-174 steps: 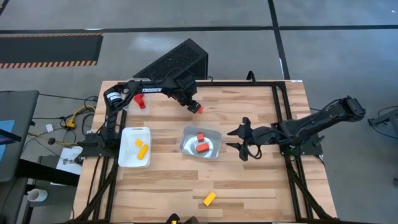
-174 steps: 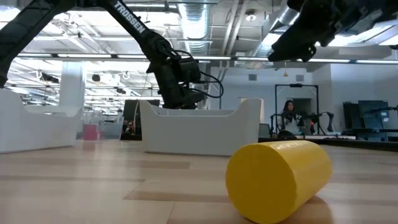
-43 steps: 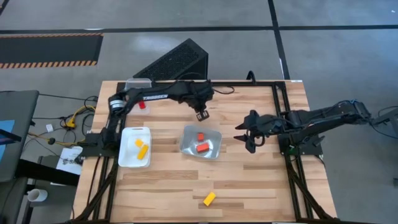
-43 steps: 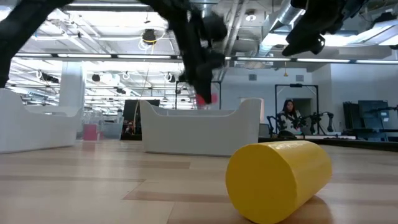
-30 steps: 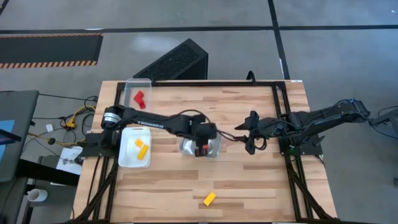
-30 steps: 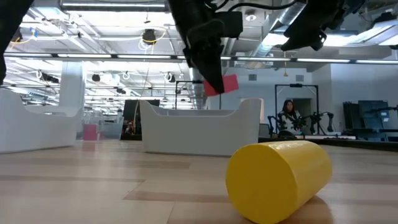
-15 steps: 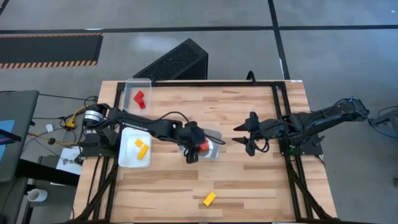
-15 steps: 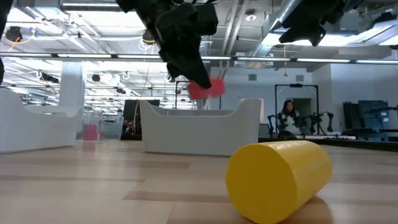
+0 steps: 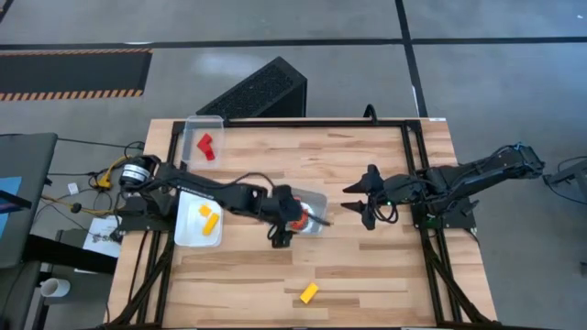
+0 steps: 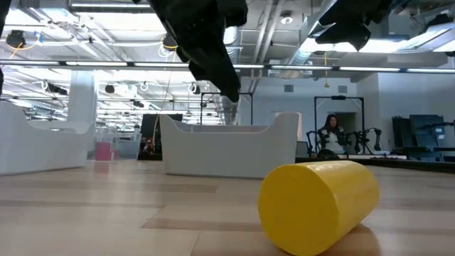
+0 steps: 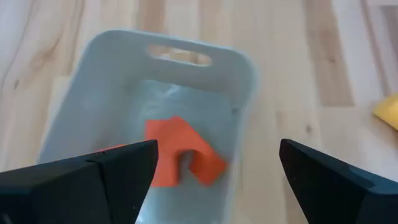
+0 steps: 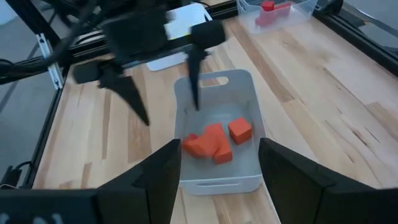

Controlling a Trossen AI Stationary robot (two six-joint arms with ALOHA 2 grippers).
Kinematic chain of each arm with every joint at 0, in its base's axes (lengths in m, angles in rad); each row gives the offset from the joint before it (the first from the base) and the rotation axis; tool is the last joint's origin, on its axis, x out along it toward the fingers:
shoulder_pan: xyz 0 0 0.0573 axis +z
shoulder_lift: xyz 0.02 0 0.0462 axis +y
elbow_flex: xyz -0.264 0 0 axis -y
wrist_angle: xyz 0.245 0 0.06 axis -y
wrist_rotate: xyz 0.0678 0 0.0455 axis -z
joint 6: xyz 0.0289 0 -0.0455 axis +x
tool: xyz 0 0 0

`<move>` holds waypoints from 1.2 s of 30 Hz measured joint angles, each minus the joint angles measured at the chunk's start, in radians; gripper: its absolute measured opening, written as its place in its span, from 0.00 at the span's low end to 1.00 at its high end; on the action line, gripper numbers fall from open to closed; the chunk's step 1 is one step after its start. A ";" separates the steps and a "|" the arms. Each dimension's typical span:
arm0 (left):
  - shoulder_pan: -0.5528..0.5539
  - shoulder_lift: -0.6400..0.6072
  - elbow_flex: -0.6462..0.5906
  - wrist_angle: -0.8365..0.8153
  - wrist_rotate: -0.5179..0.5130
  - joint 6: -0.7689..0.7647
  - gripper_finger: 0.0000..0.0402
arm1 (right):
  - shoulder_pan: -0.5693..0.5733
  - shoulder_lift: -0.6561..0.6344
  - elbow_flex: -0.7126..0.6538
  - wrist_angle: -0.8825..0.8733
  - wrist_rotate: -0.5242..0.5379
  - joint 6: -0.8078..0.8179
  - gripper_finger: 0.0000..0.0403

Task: Sort & place blocks by color
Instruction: Put the yellow wooden block into the white bin

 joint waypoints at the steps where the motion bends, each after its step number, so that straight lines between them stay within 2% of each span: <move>1: -0.015 0.000 0.000 0.003 -0.013 0.002 0.79 | 0.000 0.000 0.000 0.000 0.000 0.002 0.59; 6: -0.096 0.000 0.000 0.040 -0.072 0.021 0.74 | 0.000 0.000 0.000 0.001 -0.001 0.035 0.59; 12: -0.162 0.006 0.000 0.040 -0.073 -0.063 0.69 | 0.000 0.000 0.000 0.017 -0.001 0.122 0.59; 22: -0.243 0.006 -0.002 0.066 -0.093 -0.133 0.67 | 0.011 0.017 0.000 0.058 -0.001 0.133 0.59; 27: -0.272 0.008 -0.077 0.228 -0.085 -0.136 0.67 | 0.031 0.040 0.000 0.062 -0.002 0.182 0.59; 31: -0.277 0.008 -0.133 0.359 -0.019 -0.176 0.68 | 0.059 0.078 -0.002 0.065 -0.002 0.193 0.59; 36: -0.282 0.008 -0.153 0.403 0.009 -0.170 0.71 | 0.081 0.127 0.001 0.092 -0.003 0.192 0.59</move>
